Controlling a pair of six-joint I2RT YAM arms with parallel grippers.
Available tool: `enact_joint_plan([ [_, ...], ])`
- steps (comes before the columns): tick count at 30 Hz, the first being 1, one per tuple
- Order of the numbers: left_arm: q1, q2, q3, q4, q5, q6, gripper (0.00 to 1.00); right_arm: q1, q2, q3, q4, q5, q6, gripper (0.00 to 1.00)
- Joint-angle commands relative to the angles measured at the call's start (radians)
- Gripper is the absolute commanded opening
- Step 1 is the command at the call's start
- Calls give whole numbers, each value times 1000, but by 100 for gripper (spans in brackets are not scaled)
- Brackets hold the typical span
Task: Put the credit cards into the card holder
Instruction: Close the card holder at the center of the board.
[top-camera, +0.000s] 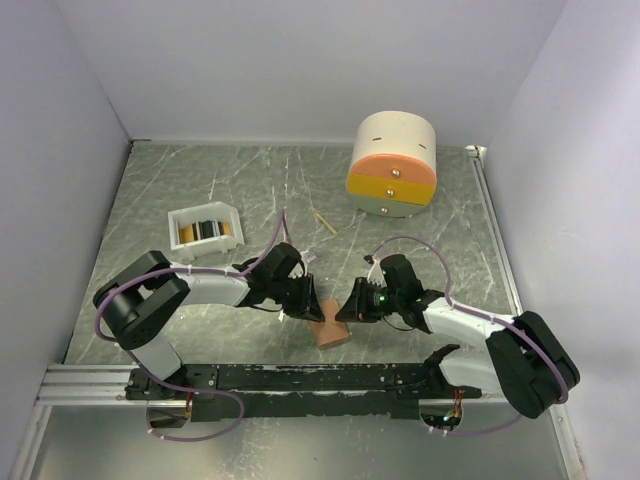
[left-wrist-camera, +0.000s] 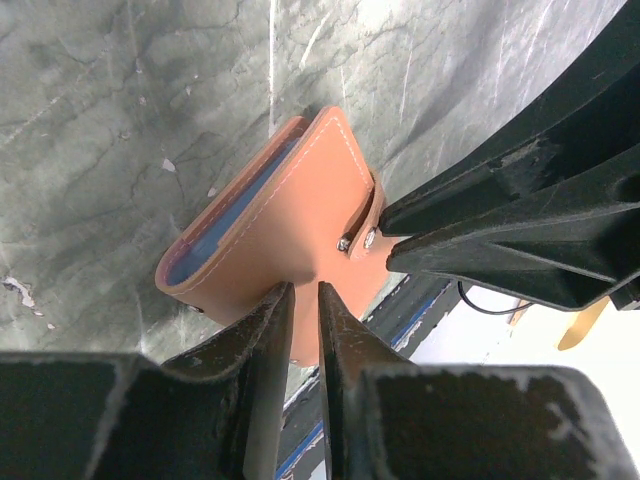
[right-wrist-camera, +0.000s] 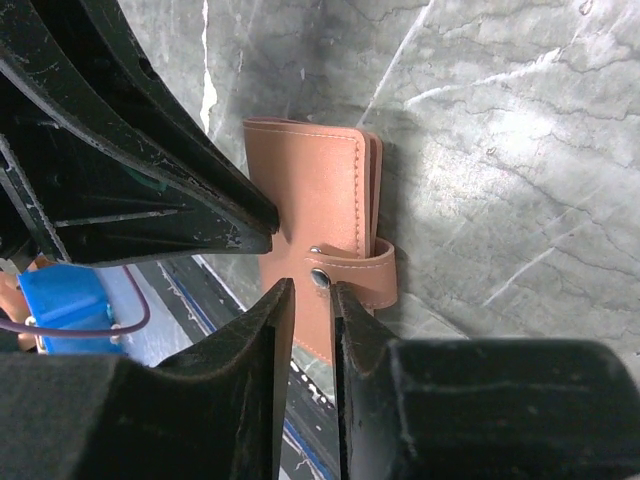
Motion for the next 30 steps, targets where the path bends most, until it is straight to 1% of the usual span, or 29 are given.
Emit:
enact_joint_plan([
  [1,-13,33,1,-42,-57,24,29,-4,-7,8,6,-9,-4,21],
  [6,-13,27,-11,-21,-49,16,29,-3,-15,34,-63,30,-20,19],
  [11,-14,24,-10,-21,-50,17,29,-2,-68,63,-169,98,-33,19],
  [16,-13,23,-13,-9,-48,17,29,4,-72,48,-155,102,-16,18],
  [30,-14,37,-17,9,-39,20,29,35,27,45,-29,69,13,18],
])
